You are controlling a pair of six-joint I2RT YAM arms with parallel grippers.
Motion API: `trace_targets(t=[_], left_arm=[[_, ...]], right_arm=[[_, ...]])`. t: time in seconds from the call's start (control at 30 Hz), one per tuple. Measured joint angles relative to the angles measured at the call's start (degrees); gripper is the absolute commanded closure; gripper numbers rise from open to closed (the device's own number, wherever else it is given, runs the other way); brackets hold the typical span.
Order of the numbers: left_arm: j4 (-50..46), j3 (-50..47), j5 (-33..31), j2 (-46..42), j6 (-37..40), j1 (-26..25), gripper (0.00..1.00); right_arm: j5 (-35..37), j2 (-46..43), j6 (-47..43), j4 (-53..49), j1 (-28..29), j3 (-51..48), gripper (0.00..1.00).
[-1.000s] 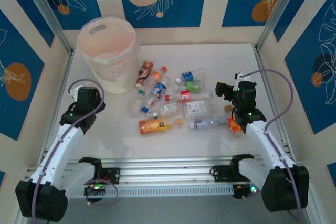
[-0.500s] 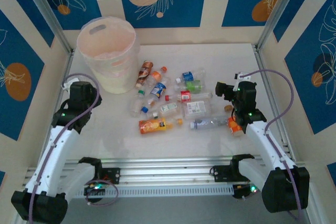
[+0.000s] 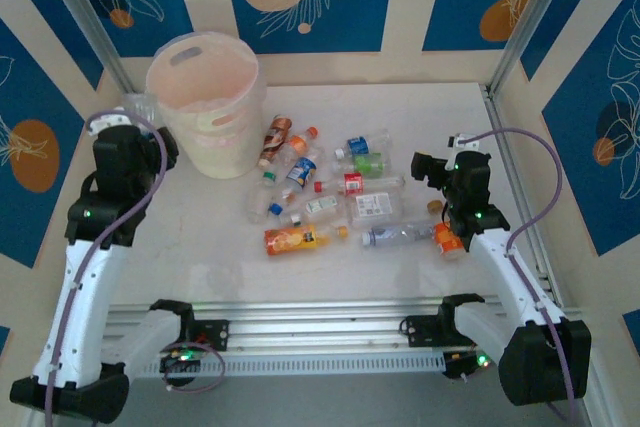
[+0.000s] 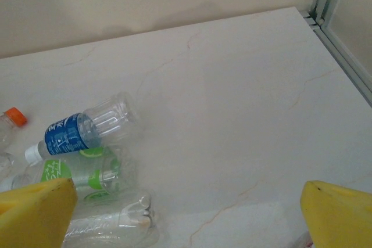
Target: Put the plastic bottles in the bin
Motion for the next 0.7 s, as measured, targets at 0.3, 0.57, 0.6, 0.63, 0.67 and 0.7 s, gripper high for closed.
trace_targets(t=[0.3, 0.57, 0.6, 0.63, 0.67, 0.7], left_arm=[[2.7, 14.0, 6.4, 13.8, 2.6, 0.0, 0.52], [3.9, 28.8, 11.3, 30.2, 3.6, 0.0, 0.53], [3.8, 30.5, 11.7, 32.2, 3.8, 0.0, 0.52], [3.9, 31.9, 12.1, 34.1, 4.1, 0.0, 0.52], [3.7, 33.1, 12.3, 35.6, 4.5, 0.0, 0.53], [3.7, 34.3, 12.6, 37.3, 4.7, 0.0, 0.52]], right_arm=[[0.0, 0.0, 0.0, -1.6, 0.1, 0.4, 0.01], [0.0, 0.0, 0.1, -3.1, 0.5, 1.2, 0.01], [0.0, 0.0, 0.2, -3.5, 0.5, 1.5, 0.01], [0.0, 0.0, 0.3, -3.7, 0.5, 1.7, 0.01], [0.0, 0.0, 0.3, -4.2, 0.6, 2.1, 0.01], [0.0, 0.0, 0.5, -4.5, 0.6, 2.4, 0.01]])
